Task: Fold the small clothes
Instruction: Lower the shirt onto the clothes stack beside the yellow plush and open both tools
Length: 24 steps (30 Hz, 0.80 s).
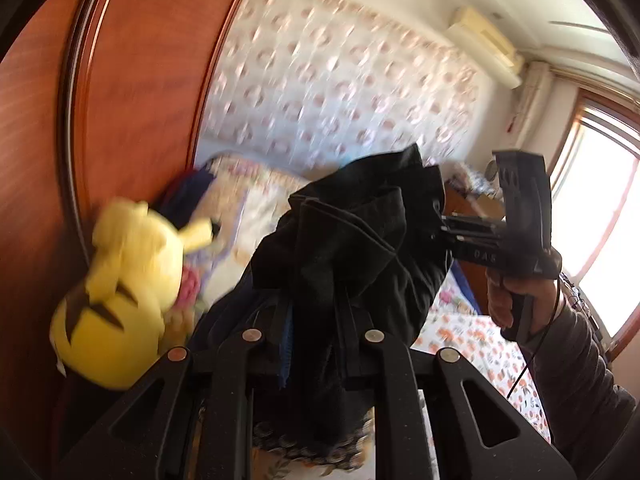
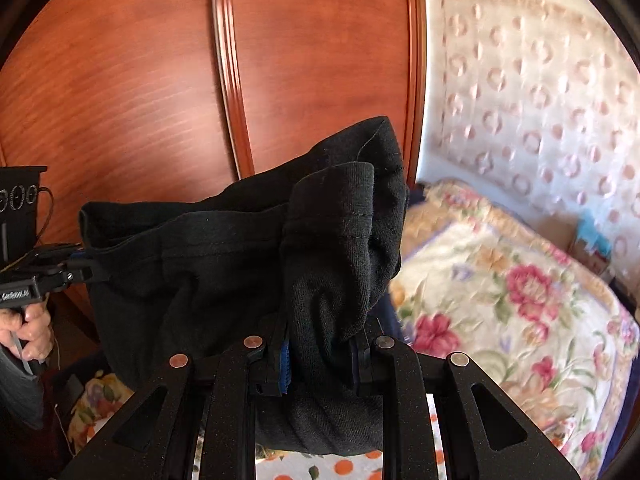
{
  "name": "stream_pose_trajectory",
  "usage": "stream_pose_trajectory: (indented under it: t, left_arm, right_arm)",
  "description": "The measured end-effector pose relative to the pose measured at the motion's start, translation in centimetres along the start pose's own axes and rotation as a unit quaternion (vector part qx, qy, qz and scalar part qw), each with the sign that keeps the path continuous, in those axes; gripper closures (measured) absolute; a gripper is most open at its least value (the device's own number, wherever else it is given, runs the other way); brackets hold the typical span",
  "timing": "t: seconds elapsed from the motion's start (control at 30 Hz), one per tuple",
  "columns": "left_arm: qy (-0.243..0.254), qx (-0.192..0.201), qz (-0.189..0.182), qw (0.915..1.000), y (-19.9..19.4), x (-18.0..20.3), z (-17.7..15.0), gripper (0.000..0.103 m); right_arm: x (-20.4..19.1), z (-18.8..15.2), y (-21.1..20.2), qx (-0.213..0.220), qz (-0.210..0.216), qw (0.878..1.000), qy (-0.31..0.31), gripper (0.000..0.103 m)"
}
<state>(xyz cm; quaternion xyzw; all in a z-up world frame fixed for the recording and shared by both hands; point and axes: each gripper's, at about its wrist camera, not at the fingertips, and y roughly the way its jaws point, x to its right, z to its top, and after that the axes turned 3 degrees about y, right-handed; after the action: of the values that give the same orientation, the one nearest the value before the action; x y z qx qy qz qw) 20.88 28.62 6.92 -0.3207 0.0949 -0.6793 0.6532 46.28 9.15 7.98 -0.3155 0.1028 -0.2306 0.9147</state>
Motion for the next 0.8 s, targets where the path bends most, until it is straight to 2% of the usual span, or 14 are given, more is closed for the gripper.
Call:
stream_pose_trajectory:
  t: [0.1, 0.2, 0.27, 0.3, 0.37, 0.47, 0.6, 0.67, 0.7, 0.8]
  left_arm:
    - [-0.020, -0.028, 0.015, 0.9993, 2.5, -2.6, -0.9, 0.085]
    - [-0.027, -0.046, 0.034, 0.9980, 4.6, -4.0, -1.4, 0.084]
    - [-0.025, -0.051, 0.043, 0.9974, 5.3, -4.2, -1.6, 0.084]
    - [-0.026, -0.051, 0.047, 0.9972, 5.5, -4.3, -1.7, 0.084]
    - [-0.032, -0.047, 0.046, 0.9973, 5.5, -4.6, -1.9, 0.081]
    - [-0.032, -0.046, 0.054, 0.9970, 4.9, -4.5, -2.0, 0.075]
    - [-0.012, -0.051, 0.074, 0.9959, 4.3, -3.4, -2.2, 0.072]
    - [-0.002, -0.048, 0.082, 0.9955, 4.0, -3.0, -2.3, 0.072]
    - [0.005, -0.048, 0.085, 0.9952, 3.7, -2.7, -2.3, 0.068]
    - [0.031, -0.038, 0.099, 0.9939, 2.9, -2.0, -2.3, 0.056]
  right_arm:
    - [1.8, 0.3, 4.8, -0.042, -0.003, 0.999, 0.015, 0.081]
    - [4.4, -0.3, 7.1, -0.054, -0.007, 0.998, 0.033, 0.074]
    - [5.2, -0.1, 8.4, -0.053, -0.014, 0.998, 0.041, 0.059]
    - [5.2, -0.1, 8.8, -0.050, -0.020, 0.998, 0.044, 0.056]
    - [5.0, -0.1, 9.2, -0.038, -0.038, 0.998, 0.044, 0.045]
    - [4.2, -0.9, 7.6, -0.001, -0.077, 0.996, 0.041, 0.043]
    - [2.4, -1.7, 5.0, 0.090, -0.131, 0.987, 0.017, 0.043]
    - [1.5, -2.0, 4.4, 0.116, -0.114, 0.987, 0.001, 0.043]
    - [1.0, -2.1, 4.5, 0.117, -0.088, 0.989, -0.005, 0.043]
    - [0.7, -3.0, 5.7, 0.094, -0.053, 0.994, -0.004, 0.043]
